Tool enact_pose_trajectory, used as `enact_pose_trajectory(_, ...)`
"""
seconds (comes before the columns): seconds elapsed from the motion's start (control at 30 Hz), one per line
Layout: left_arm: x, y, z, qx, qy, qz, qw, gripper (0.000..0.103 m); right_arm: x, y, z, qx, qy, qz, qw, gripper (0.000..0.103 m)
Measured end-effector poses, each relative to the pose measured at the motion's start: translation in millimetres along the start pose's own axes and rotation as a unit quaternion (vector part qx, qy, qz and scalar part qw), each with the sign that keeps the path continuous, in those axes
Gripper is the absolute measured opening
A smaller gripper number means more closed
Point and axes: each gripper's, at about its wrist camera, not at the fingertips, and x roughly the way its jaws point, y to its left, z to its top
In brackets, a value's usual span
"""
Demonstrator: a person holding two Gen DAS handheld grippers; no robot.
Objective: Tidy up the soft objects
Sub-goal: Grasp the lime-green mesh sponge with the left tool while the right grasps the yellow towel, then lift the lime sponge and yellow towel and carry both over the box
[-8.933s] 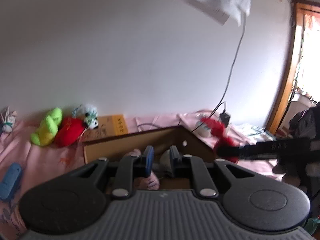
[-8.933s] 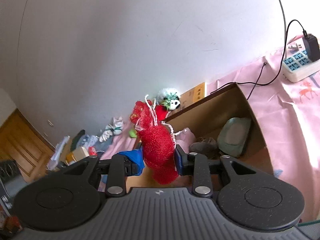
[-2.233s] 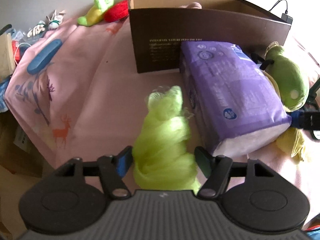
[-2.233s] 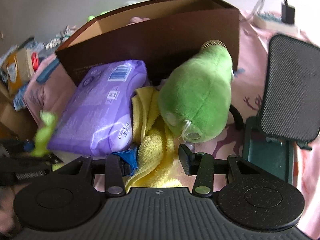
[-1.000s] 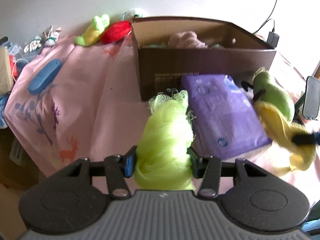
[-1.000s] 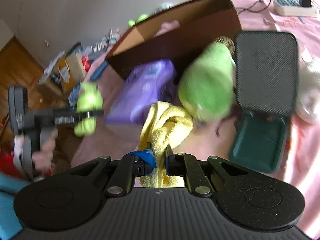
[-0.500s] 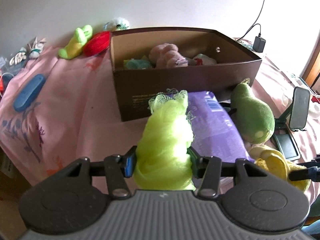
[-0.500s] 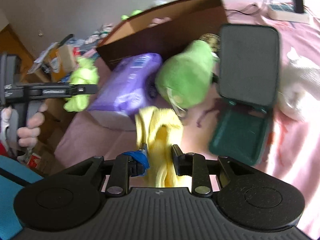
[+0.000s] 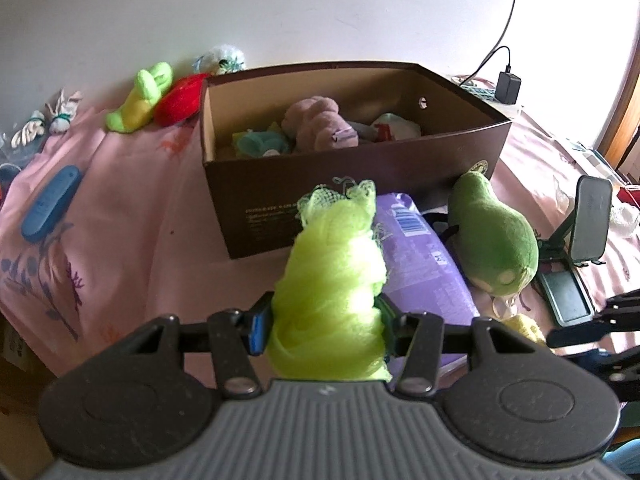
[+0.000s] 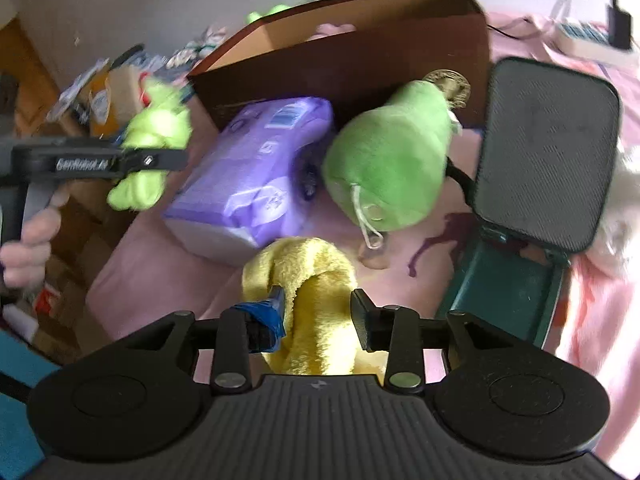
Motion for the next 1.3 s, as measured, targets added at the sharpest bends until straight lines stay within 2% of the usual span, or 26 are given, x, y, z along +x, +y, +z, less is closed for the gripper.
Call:
enact_pose_trajectory(0.13, -3.4, -0.6, -0.1, 0.006, -0.006, 0.005, 1.0, 0.053, 4.2, -7.8, -1.6, 0.03, 0.01, 0.024, 0.999, 0.022)
enact_pose_trajectory(0.2, -2.9, 0.5, -0.8, 0.003, -0.004, 0.004, 1.0, 0.053, 11.4, -2.8, -1.3, 0.022, 0.025, 0.034, 0.999, 0.025)
enact_pose_trajectory(0.27, -1.7, 1.2, -1.1, 0.001, -0.002, 0.003, 1.0, 0.054, 17.9, 4.5, -1.8, 0.004, 0.033, 0.029, 0.999, 0.027)
enact_pose_trajectory(0.5, -0.6, -1.3, 2.0, 0.008, -0.005, -0.002, 1.0, 0.054, 20.8, 14.9, -2.8, -0.02, 0.017, 0.002, 1.0, 0.029)
enact_pose_trajectory(0.53, -0.2, -1.3, 1.9, 0.007, -0.005, -0.003, 1.0, 0.054, 20.9, 14.9, -2.3, -0.019, 0.017, 0.0, 1.0, 0.028)
enact_pose_trajectory(0.67, 2.1, -1.3, 3.4, 0.006, -0.004, -0.006, 1.0, 0.053, 17.2, 7.6, -0.5, 0.013, 0.009, -0.011, 1.0, 0.007)
enact_pose_trajectory(0.73, 1.8, -1.1, 5.2, 0.005, -0.007, -0.008, 0.9999, 0.053, 8.6, 5.4, 0.6, 0.023, -0.006, -0.011, 1.0, 0.0)
enact_pose_trajectory(0.83, -0.3, 0.1, 7.5, 0.001, -0.013, -0.012, 0.9998, 0.053, -7.2, 4.1, 4.6, 0.036, -0.033, -0.001, 0.999, 0.0)
enact_pose_trajectory(0.93, -0.2, 3.6, 11.7, -0.013, -0.015, -0.023, 0.9995, 0.053, -22.9, 0.8, 13.5, 0.061, -0.064, 0.031, 0.996, 0.0)
enact_pose_trajectory(1.13, 1.4, 6.3, 30.8, -0.023, -0.028, -0.041, 0.9985, 0.053, -41.3, 2.7, 53.7, 0.075, -0.116, 0.077, 0.988, 0.0)
enact_pose_trajectory(1.3, -3.8, 10.3, 61.8, -0.027, -0.062, -0.047, 0.9966, 0.053, -47.1, 2.7, 102.5, 0.073, -0.156, 0.093, 0.981, 0.0)
